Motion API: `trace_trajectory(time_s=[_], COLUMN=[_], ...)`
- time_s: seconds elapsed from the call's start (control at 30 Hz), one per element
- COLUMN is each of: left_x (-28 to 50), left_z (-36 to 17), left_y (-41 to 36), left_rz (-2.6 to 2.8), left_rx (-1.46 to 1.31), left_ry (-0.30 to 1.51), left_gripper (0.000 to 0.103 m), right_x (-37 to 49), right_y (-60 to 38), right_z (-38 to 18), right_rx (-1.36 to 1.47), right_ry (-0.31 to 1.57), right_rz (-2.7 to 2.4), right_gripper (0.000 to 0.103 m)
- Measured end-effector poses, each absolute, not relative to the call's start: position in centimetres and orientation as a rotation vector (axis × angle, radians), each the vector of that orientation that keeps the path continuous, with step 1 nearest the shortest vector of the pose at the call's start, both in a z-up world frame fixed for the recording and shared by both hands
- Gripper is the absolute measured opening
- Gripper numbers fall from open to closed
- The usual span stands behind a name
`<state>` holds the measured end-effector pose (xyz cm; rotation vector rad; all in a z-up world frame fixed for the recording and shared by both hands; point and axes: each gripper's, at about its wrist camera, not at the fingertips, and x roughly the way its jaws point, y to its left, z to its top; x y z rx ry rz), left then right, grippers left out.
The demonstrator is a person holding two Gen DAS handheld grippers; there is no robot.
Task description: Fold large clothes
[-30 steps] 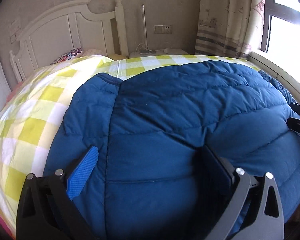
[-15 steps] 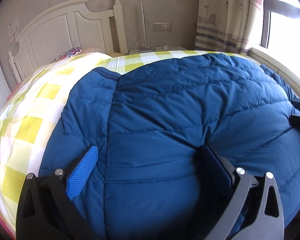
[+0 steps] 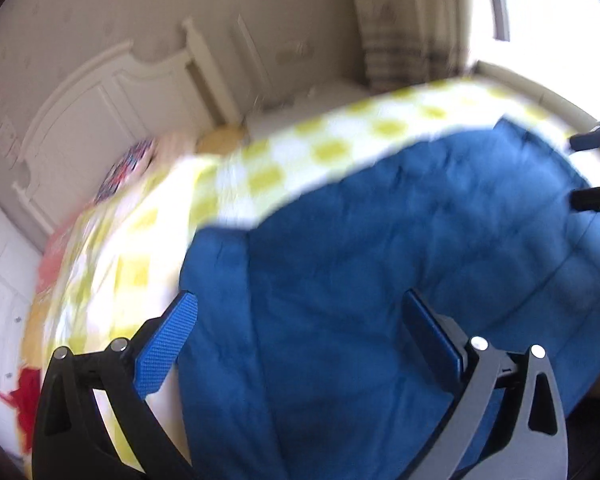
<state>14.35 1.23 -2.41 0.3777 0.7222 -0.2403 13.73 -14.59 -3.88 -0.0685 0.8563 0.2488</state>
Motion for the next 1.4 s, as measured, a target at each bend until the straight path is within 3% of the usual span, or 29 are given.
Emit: trace_trajectory(time_s=[0.2, 0.47, 0.7, 1.23, 1.33, 1.4], left_x=[17.8, 24.1, 23.7, 23.4, 23.5, 23.4], left_z=[-1.1, -10.0, -11.0, -10.7, -8.8, -6.5], left_y=[0.1, -1.5, -1.5, -3.3, -3.5, -2.4], left_rz=[-0.314, -0.296, -0.276, -0.221, -0.261, -0.259], left_rx=[0.151, 0.071, 0.085, 0.264, 0.381, 0.377], left_ry=[0.671, 0.907, 0.882, 0.89, 0.914, 0.857], left_gripper=[0.101, 0.101, 0.101, 0.101, 0.101, 0.101], right_x=[15.6, 19.7, 19.8, 21.5, 22.6, 22.7], right_y=[-14.6, -15.8, -14.9, -12.6, -13.2, -14.1], right_z=[-3.3, -10.1, -10.6, -11.8, -10.4, -7.3], right_rx=[0.036, 0.106, 0.062, -0.148, -0.158, -0.128], right_ry=[0.728, 0.908, 0.911, 1.016, 1.085, 0.981], right_rz=[0.228, 0.177, 0.159, 0.081, 0.119, 0.098], right_gripper=[0.099, 0.099, 0.099, 0.099, 0.098, 0.098])
